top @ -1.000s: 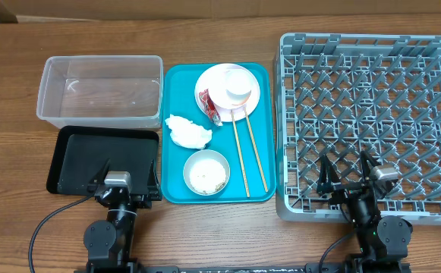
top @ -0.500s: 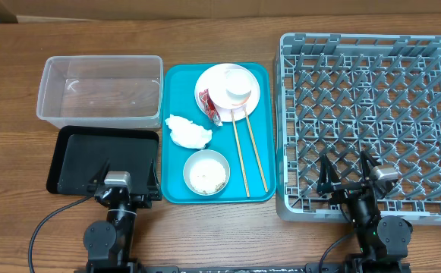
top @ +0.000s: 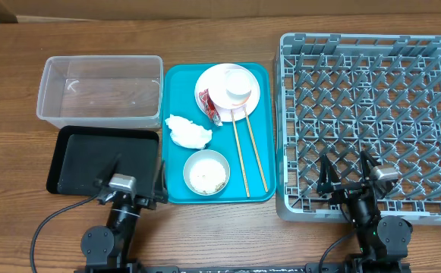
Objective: Sort waste into correct bins and load items into the dishwasher
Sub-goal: 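Reach the left gripper to the white tissue on the teal tray and grasp it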
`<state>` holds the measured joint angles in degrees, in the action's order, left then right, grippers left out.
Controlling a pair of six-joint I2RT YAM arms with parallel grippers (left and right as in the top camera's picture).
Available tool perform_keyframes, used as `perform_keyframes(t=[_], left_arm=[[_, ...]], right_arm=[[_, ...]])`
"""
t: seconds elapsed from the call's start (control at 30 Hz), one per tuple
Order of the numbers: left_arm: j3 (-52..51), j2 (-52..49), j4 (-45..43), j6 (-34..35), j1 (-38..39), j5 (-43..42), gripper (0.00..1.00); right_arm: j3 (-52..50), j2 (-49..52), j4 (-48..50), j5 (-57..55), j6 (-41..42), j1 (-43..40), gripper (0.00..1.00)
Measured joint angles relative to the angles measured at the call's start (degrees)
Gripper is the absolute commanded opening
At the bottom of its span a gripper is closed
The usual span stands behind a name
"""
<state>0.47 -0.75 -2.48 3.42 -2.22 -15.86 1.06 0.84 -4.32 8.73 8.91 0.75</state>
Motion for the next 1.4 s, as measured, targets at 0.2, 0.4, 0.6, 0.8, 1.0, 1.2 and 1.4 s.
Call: perform_keyframes(t=[0.2,0.4,0.6,0.8,1.0,1.2,1.4], left_arm=[[1.49,-0.02,8.61,3.82,0.00,-7.30,1.00],[13.05,-1.46,19.43,5.60,0.00,-10.27,1.00],[31.06,-13.20,26.93,5.53,0.00,-13.77,1.00],[54.73,-37.59,51.67,3.65,0.00,-20.59,1.00],[76.87,-60.57,71.73,2.54,0.00,-25.62,1.00],[82.84,-72.00,75.69,2.82,0.00,-28.92,0.77],[82.84,-76.26,78.05,5.49,1.75,-21.90,0.58]], right_arm=[[0.00,0.00,0.04,0.00,0.00,-0.02,1.00],[0.00,0.00,0.07,0.00,0.00,0.00,1.00],[0.00,0.00,0.02,0.00,0.00,0.00,1.00],[0.00,0.00,0.02,0.00,0.00,0.00,1.00],[0.00,0.00,0.09,0.00,0.00,0.00,1.00],[0.00,0.00,0.07,0.00,0.00,0.00,1.00],[0.00,0.00,0.07,0.02,0.00,0.00,1.00]])
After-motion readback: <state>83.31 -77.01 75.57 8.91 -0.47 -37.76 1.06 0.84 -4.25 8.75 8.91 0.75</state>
